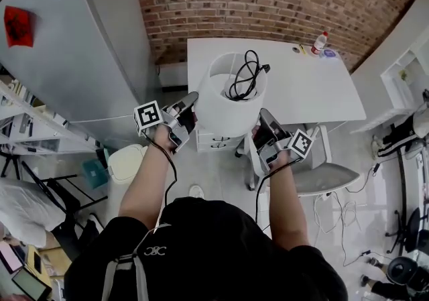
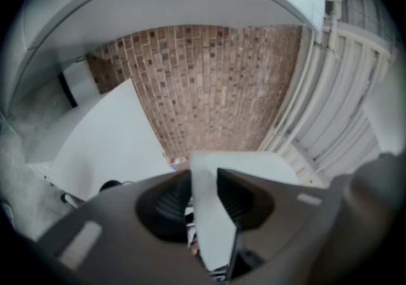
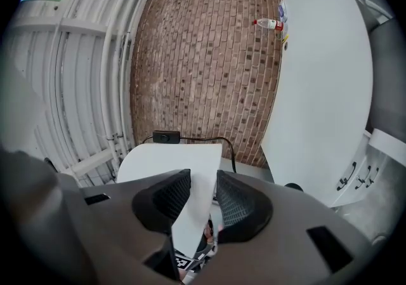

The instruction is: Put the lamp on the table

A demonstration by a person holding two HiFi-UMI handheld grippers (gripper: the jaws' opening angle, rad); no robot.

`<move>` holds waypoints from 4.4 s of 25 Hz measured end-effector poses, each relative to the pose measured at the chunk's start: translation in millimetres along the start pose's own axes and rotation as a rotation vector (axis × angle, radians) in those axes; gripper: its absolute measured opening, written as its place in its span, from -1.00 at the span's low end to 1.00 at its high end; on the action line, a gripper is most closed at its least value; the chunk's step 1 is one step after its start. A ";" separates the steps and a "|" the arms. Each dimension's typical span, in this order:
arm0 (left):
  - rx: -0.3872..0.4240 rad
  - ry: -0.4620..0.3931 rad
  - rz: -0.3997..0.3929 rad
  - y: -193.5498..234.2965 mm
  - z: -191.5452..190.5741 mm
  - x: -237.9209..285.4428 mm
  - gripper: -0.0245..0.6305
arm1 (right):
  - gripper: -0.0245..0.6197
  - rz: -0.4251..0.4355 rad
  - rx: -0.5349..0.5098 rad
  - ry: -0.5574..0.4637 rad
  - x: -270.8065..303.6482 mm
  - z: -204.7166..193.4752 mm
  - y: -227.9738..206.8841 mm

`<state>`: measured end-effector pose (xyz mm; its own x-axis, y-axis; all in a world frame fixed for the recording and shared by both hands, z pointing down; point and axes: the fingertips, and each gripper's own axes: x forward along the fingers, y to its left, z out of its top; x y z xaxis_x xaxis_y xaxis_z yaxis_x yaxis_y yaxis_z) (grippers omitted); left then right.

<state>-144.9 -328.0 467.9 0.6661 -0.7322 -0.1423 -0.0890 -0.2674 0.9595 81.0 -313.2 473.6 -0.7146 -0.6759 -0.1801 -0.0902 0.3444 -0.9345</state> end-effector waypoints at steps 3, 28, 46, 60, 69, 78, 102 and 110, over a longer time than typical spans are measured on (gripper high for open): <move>0.015 0.024 -0.017 3.5 26.2 13.8 -0.57 | -0.55 -0.002 -0.011 -0.013 22.9 7.2 -2.5; -0.011 0.139 -0.007 58.9 73.9 118.5 -0.57 | -0.55 -0.060 -0.015 -0.090 69.4 86.4 -59.2; -0.059 0.200 0.039 127.4 63.9 260.4 -0.57 | -0.55 -0.109 0.031 -0.122 71.8 215.0 -147.4; -0.035 0.228 0.010 139.1 64.7 288.0 -0.54 | -0.55 -0.041 0.074 -0.134 75.1 238.8 -167.0; -0.025 0.246 0.018 138.6 58.7 281.5 -0.54 | -0.55 -0.065 0.063 -0.136 68.2 232.0 -166.8; 0.033 0.161 0.109 151.4 77.4 261.8 -0.61 | -0.55 -0.118 0.026 -0.191 54.7 240.1 -168.4; 1.153 0.080 0.450 12.3 64.5 181.1 -0.93 | -0.93 -0.768 -1.201 -0.237 34.1 169.9 -10.5; 1.332 -0.035 0.419 -29.3 38.5 146.7 -0.93 | -0.93 -0.744 -1.259 -0.200 46.3 121.2 18.6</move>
<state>-73.1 -451.7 409.5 0.3984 -0.9146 0.0693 -0.9163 -0.4003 -0.0153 130.3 -417.0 410.7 -0.1391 -0.9875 0.0744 -0.9895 0.1416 0.0287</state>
